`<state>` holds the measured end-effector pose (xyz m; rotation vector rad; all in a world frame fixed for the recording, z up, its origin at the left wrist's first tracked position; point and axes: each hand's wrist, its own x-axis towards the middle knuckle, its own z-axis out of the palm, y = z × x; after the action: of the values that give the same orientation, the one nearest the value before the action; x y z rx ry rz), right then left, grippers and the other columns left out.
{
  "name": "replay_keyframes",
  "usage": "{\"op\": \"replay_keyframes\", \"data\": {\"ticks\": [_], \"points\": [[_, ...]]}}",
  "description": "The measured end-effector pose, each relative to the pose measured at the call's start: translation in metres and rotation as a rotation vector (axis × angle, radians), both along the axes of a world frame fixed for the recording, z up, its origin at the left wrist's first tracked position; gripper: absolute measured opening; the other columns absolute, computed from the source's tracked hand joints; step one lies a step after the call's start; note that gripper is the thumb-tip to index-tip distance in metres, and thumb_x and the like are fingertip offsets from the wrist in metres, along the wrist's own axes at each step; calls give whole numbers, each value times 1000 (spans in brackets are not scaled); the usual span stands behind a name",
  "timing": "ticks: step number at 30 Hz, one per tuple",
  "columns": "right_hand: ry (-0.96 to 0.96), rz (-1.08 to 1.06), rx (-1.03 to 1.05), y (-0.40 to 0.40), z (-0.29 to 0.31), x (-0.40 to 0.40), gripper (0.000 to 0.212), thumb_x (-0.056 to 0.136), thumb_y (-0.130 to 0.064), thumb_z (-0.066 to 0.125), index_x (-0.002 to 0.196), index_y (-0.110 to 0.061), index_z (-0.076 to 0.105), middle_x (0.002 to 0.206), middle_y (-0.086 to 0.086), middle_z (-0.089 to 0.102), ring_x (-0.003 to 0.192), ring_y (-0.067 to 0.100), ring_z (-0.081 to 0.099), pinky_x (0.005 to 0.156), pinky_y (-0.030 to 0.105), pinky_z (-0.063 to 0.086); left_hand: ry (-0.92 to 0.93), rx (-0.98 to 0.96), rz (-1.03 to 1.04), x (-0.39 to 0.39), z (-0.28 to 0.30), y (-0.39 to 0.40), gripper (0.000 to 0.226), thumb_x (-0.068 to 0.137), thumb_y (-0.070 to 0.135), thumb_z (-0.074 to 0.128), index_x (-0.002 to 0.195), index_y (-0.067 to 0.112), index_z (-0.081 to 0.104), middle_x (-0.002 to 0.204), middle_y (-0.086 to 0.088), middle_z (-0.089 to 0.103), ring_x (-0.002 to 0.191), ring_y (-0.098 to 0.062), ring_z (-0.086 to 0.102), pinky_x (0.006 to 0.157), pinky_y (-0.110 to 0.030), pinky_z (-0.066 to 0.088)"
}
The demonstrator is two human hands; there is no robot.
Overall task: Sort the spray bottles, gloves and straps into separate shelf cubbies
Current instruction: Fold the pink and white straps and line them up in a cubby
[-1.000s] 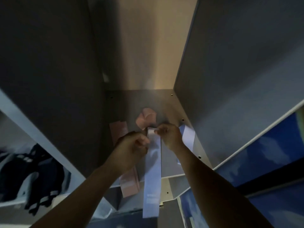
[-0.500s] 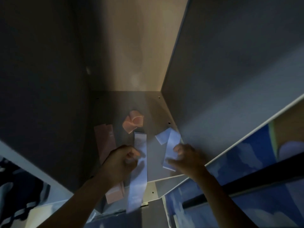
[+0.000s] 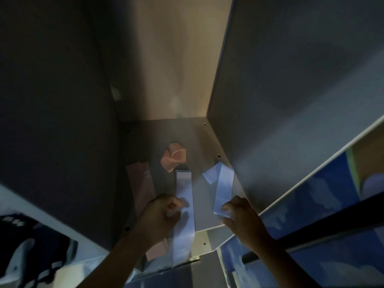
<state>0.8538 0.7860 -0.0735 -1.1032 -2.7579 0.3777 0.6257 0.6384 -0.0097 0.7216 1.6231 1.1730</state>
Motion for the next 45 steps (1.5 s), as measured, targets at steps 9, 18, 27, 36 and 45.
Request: {"op": "replay_keyframes", "data": {"ticks": [9, 18, 27, 36, 45], "points": [[6, -55, 95, -1, 3, -12, 30, 91, -42, 45, 78, -22, 65, 80, -4, 60, 75, 12, 59, 66, 16, 40, 35, 23, -85, -1, -1, -3, 36, 102, 1, 39, 77, 3, 64, 63, -4, 62, 52, -4, 61, 55, -13, 54], [204, -190, -86, 57, 17, -180, 16, 94, -19, 60, 108, -11, 60, 107, 12, 65, 101, 27, 63, 86, 35, 47, 484, -45, -98, -4, 19, -12, 26, 99, 11, 54, 83, 32, 57, 85, 18, 58, 71, 16, 60, 65, 1, 42], [71, -15, 154, 103, 9, -239, 29, 91, -18, 60, 119, -18, 64, 124, 17, 50, 111, 39, 51, 87, 48, 51, 690, 66, 3, -24, 17, -27, 19, 94, 16, 57, 108, 24, 67, 107, 6, 62, 98, -10, 60, 83, -16, 50], [382, 49, 275, 108, 98, -194, 15, 81, -11, 66, 96, -10, 69, 103, 15, 59, 101, 38, 55, 88, 41, 47, 576, 56, 65, -24, 28, -29, 17, 91, 0, 58, 93, 13, 67, 92, 6, 64, 90, 6, 60, 77, -3, 39], [-101, 223, 330, 32, 286, -104, 16, 88, -31, 59, 93, -16, 65, 109, 9, 60, 104, 32, 58, 86, 43, 52, 488, 318, 80, 13, 143, -26, 42, 74, 47, 67, 112, 29, 67, 109, 5, 70, 102, -16, 68, 90, -50, 56]]}}
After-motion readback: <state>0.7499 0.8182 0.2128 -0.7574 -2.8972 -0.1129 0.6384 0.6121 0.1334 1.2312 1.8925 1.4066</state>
